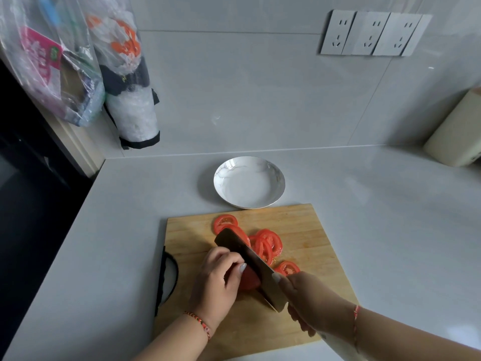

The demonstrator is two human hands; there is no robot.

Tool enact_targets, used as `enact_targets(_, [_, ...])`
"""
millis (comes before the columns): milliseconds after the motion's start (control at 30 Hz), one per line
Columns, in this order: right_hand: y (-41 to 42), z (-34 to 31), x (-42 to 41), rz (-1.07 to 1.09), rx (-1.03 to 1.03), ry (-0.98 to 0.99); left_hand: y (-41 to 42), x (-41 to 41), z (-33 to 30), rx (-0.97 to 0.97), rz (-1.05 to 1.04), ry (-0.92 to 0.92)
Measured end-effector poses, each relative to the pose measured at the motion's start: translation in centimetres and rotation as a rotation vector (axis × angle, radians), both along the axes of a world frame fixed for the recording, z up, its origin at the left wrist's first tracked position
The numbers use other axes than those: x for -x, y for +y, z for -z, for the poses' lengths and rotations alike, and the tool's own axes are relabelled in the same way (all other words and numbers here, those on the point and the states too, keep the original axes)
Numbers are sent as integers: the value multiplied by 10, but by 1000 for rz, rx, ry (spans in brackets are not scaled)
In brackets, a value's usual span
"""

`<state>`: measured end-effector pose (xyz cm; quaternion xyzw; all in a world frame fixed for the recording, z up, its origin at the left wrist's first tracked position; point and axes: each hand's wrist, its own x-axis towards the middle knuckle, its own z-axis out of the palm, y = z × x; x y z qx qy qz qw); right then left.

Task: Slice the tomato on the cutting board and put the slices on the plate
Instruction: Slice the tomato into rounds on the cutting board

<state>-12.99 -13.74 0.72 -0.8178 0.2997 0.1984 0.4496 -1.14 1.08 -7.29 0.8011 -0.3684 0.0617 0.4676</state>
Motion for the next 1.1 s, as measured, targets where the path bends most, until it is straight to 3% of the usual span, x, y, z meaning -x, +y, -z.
enact_targets(167, [-18, 0, -3, 296, -285, 29, 3, 1, 2, 23, -25, 14])
enact_targets(300, [-25, 1, -2, 302, -383, 61, 5, 3, 2, 18, -32, 14])
enact_targets(700, [1, -13, -16, -220, 249, -70, -1, 8, 4, 7, 37, -40])
enact_targets(933, [1, -9, -9, -242, 259, -77, -1, 5, 5, 19, -30, -12])
enact_targets(1100, [-5, -9, -5, -120, 98, 16, 2, 4, 3, 6, -26, -3])
